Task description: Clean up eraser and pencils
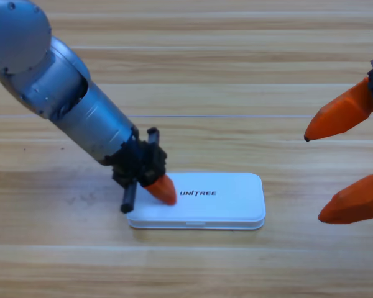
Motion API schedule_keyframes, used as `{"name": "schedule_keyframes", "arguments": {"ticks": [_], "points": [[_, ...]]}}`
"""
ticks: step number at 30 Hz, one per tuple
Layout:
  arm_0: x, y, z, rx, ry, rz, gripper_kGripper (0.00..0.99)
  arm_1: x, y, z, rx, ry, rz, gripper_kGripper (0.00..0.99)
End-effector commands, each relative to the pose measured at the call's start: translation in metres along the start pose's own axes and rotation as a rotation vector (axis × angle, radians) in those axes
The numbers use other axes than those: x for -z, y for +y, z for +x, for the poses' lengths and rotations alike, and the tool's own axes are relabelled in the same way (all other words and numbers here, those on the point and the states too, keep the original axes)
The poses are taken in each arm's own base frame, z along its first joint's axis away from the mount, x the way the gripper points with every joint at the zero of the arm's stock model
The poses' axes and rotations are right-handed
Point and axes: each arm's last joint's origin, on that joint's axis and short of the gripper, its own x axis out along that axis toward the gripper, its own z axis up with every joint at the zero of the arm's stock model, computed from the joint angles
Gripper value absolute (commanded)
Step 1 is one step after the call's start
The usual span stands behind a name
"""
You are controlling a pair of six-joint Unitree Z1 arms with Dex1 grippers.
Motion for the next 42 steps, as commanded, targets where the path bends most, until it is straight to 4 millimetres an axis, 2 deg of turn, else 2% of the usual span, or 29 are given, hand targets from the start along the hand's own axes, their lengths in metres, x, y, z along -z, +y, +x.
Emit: {"name": "schedule_keyframes", "arguments": {"ticks": [1,4,8,11,15,23,24,26,27,42], "points": [[-0.029,-0.021,-0.083,-0.043,-0.05,0.027,0.0,0.004,-0.015,0.016,-0.007,0.036,0.048,0.986],[-0.046,-0.048,-0.124,-0.05,-0.112,0.085,0.0,0.004,-0.015,0.016,-0.008,0.037,0.048,0.986],[-0.058,-0.084,-0.15,-0.032,-0.156,0.139,0.0,0.004,-0.015,0.016,-0.007,0.036,0.048,0.986],[-0.065,-0.102,-0.154,0.003,-0.162,0.16,0.0,0.004,-0.015,0.016,-0.008,0.037,0.048,0.986],[-0.071,-0.114,-0.153,0.057,-0.163,0.164,0.0,0.004,-0.015,0.016,-0.008,0.037,0.048,0.986],[-0.079,-0.122,-0.155,0.069,-0.168,0.14,0.0,0.004,-0.015,0.016,-0.006,0.038,0.048,0.986],[-0.079,-0.122,-0.155,0.066,-0.161,0.134,0.089,0.004,-0.015,0.016,-0.006,0.038,0.048,0.986],[-0.078,-0.121,-0.155,0.054,-0.154,0.112,0.845,0.004,-0.015,0.017,-0.007,0.039,0.049,0.986],[-0.078,-0.121,-0.154,0.053,-0.151,0.107,0.979,0.004,-0.016,0.017,-0.008,0.041,0.05,0.986],[-0.076,-0.118,-0.15,0.026,-0.117,0.042,0.99,0.004,-0.016,0.018,-0.009,0.043,0.059,0.988]]}}
